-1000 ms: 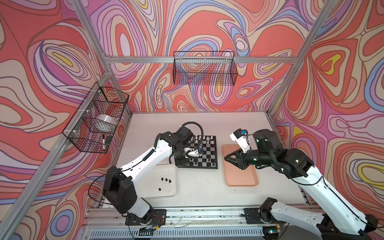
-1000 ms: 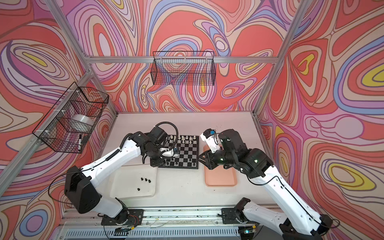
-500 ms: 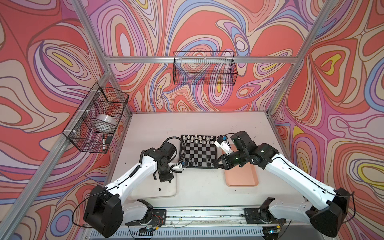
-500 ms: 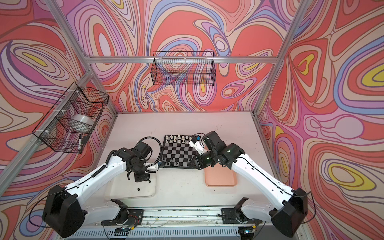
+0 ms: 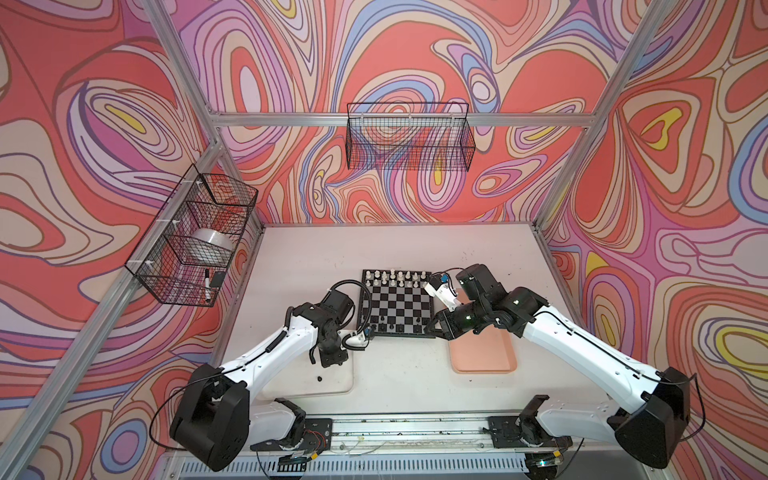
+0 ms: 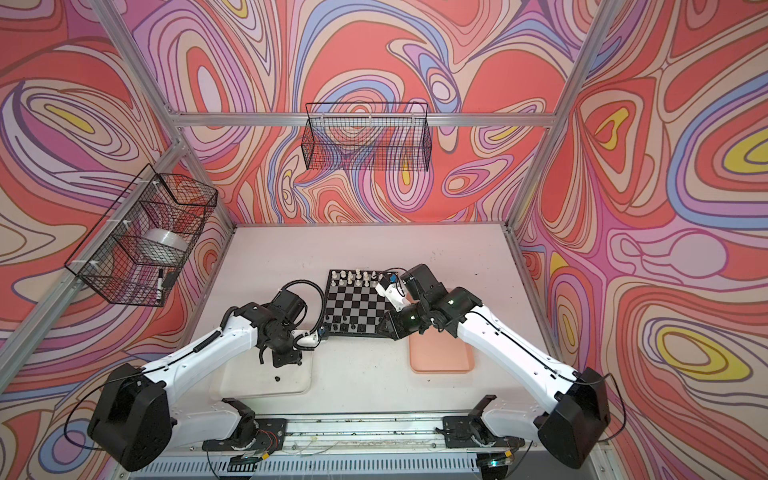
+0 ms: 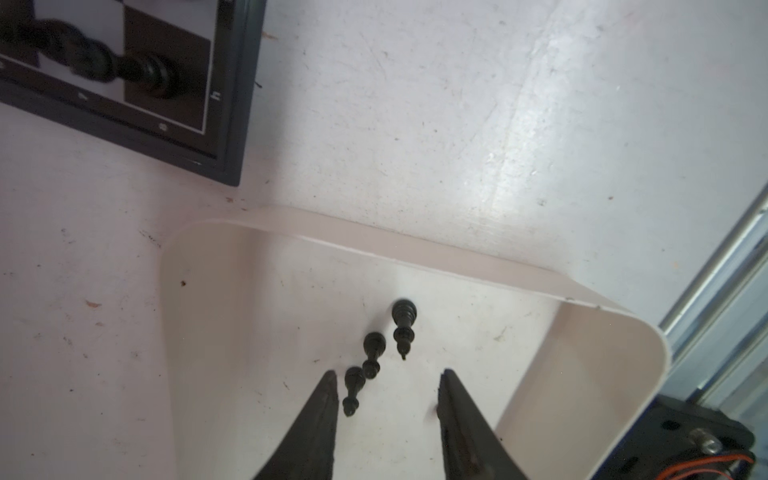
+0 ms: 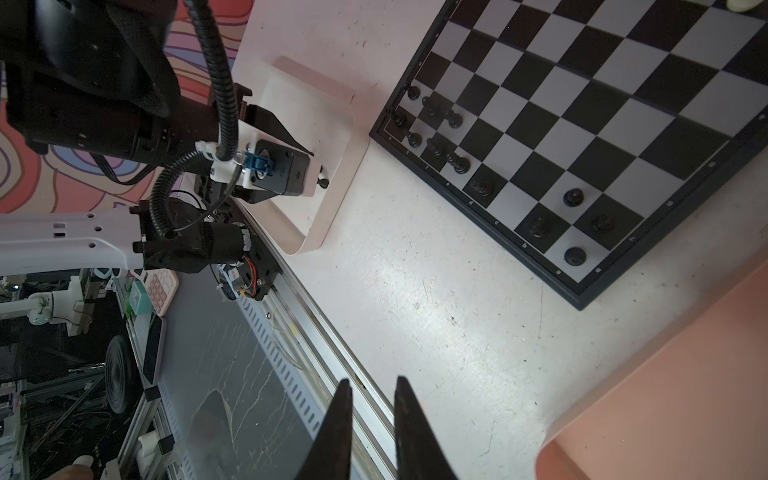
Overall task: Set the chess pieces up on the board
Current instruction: 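Lower the open left gripper over the white tray while the right gripper nears the board, then close the left gripper around another black piece in the white tray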
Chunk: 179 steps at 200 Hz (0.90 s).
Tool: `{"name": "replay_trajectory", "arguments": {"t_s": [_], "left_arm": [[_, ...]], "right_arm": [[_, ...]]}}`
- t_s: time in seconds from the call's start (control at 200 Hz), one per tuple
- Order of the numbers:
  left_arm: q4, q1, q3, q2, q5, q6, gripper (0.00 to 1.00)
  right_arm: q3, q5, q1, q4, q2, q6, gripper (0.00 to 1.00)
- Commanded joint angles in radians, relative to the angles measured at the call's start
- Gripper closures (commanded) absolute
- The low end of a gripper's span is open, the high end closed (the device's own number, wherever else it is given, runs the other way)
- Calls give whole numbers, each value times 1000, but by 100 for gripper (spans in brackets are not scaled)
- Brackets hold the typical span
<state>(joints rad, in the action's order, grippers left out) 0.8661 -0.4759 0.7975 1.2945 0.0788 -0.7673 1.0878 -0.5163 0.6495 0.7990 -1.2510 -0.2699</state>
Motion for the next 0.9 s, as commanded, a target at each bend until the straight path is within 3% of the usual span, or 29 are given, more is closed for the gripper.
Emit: {"name": "replay_trajectory", "arguments": {"t_s": [0.0, 0.726, 0.891], "left_arm": [[-19, 6, -7, 30, 21, -19, 61], [-77, 5, -72, 47, 13, -17, 68], [-78, 6, -73, 49, 24, -10, 74]], "right_arm": [[-22, 10, 3, -16, 9, 9, 81], [-41, 27, 2, -20, 5, 11, 81], [-43, 35, 2, -17, 14, 11, 81]]}}
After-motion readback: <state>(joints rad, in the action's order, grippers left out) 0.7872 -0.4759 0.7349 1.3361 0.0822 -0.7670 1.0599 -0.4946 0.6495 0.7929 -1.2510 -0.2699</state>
